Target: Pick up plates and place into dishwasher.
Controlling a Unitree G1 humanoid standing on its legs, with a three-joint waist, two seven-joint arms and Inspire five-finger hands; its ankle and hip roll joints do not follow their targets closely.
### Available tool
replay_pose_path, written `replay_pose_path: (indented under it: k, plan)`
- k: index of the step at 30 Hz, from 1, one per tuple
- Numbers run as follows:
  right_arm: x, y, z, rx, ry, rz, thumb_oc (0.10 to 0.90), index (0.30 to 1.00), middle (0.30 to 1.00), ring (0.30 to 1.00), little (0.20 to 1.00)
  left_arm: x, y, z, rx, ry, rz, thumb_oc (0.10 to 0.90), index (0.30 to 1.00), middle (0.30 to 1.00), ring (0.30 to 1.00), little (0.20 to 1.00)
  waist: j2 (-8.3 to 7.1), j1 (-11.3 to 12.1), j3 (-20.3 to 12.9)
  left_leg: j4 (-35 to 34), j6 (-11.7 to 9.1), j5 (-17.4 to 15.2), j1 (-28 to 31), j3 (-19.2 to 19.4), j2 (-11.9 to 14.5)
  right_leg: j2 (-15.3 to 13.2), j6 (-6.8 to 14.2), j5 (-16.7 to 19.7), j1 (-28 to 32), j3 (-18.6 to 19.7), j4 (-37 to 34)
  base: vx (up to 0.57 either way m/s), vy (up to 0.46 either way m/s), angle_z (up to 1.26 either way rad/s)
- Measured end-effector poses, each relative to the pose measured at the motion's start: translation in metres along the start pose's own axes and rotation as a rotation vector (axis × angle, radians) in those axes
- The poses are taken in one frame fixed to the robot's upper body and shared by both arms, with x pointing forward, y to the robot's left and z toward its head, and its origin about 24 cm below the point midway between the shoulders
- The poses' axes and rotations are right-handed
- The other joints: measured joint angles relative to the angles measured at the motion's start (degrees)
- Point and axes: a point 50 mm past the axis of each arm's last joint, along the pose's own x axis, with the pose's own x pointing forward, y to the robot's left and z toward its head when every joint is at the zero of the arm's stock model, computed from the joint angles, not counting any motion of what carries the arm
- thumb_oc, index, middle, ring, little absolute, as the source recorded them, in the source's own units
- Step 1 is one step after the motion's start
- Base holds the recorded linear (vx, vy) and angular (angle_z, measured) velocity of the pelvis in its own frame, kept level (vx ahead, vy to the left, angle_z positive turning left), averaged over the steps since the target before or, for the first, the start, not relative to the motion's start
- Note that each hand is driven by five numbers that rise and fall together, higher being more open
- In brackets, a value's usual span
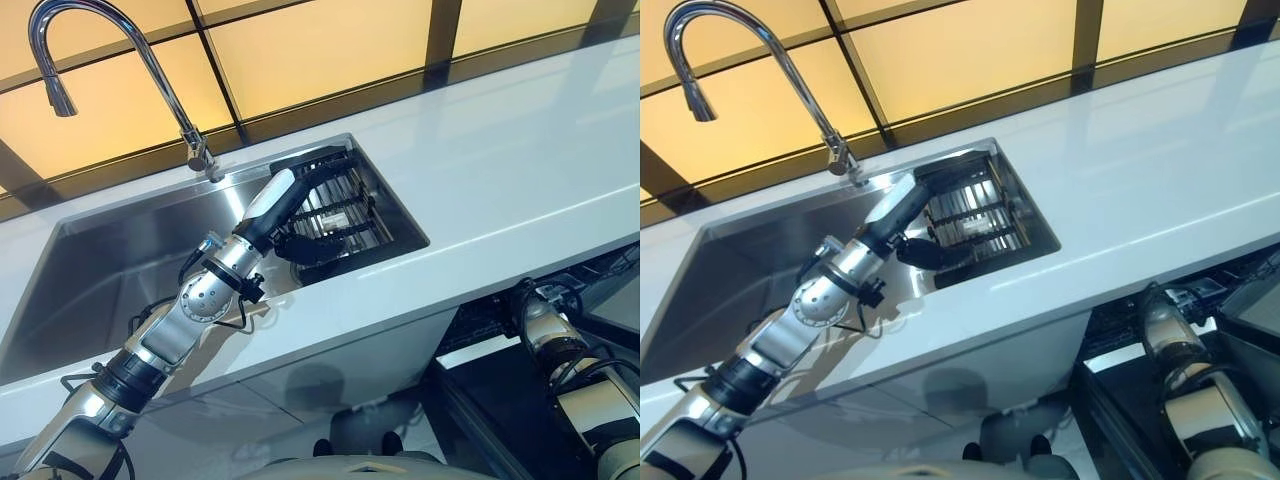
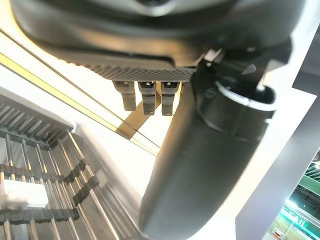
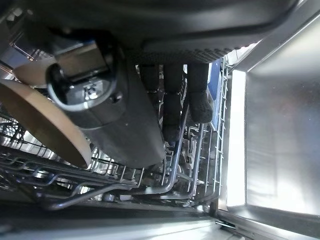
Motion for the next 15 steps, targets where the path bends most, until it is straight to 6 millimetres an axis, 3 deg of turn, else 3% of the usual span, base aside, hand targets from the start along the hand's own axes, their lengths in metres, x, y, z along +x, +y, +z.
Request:
replay_pose_path:
  k: [10, 11, 12, 13, 14, 15]
  plan:
    - [-0.0007, -0.001, 0.0003, -0.015, -0.009, -0.002, 0.1, 0.3, 0.3, 0.3, 0.2, -0.0001, -0.0001, 0.0008, 0.0, -0.008, -0.002, 0.8, 0.9, 0.9, 0.9, 0.9, -0.14, 0.04, 0.09, 0.02, -0.52, -0.03, -0.68, -0.35, 0.31, 0.22, -0.02, -0.24, -0.67, -0.72, 0.01, -0.01, 0.014, 0.01]
    - [-0.0012, -0.0012, 0.0005, -0.022, -0.014, 0.001, 0.306, 0.476, 0.476, 0.476, 0.406, -0.0001, -0.0001, 0.0008, 0.0, -0.009, -0.002, 0.8, 0.9, 0.9, 0.9, 0.9, -0.19, 0.0, 0.12, 0.02, -0.26, 0.15, -0.65, -0.21, 0.31, 0.21, -0.05, -0.21, -0.77, -0.63, 0.01, -0.02, 0.025, -0.05]
    - [-0.0019, -0.0018, 0.0003, -0.032, -0.022, 0.003, 0.383, 0.542, 0.542, 0.542, 0.483, -0.0001, 0.0, 0.0009, 0.0, -0.01, -0.002, 0.8, 0.9, 0.9, 0.9, 0.9, -0.26, 0.03, 0.18, 0.02, -0.27, 0.15, -0.67, 0.04, 0.32, 0.22, -0.08, -0.19, -0.87, -0.49, 0.01, -0.02, 0.023, -0.07]
    - [-0.0034, -0.0019, 0.0006, -0.053, -0.037, 0.006, 0.712, 0.825, 0.825, 0.825, 0.812, -0.0001, 0.0, 0.0009, -0.001, -0.01, -0.002, 0.8, 0.9, 0.9, 0.9, 0.9, -0.41, 0.09, 0.27, 0.02, -0.29, 0.12, -0.64, 0.4, 0.34, 0.26, -0.25, -0.07, -0.91, -0.15, 0.02, -0.02, 0.022, -0.1]
    - [-0.0044, -0.0015, 0.0006, -0.072, -0.047, 0.007, 0.8, 0.9, 0.9, 0.9, 0.9, -0.0002, 0.0, 0.001, -0.001, -0.011, -0.002, 0.8, 0.9, 0.9, 0.9, 0.9, -0.54, 0.11, 0.36, 0.02, -0.35, 0.06, -0.53, 0.62, 0.36, 0.31, -0.26, -0.07, -0.94, 0.1, 0.04, -0.02, 0.032, -0.15]
    - [-0.0077, 0.0001, -0.0003, -0.11, -0.075, 0.011, 0.8, 0.9, 0.9, 0.9, 0.9, -0.0007, 0.0005, 0.0013, 0.0, -0.016, -0.001, 0.8, 0.9, 0.9, 0.9, 0.9, -0.88, 0.12, 0.57, 0.03, -0.43, -0.09, -0.33, 0.98, 0.43, 0.41, -0.27, -0.07, -0.91, 0.62, 0.06, -0.02, 0.035, -0.13]
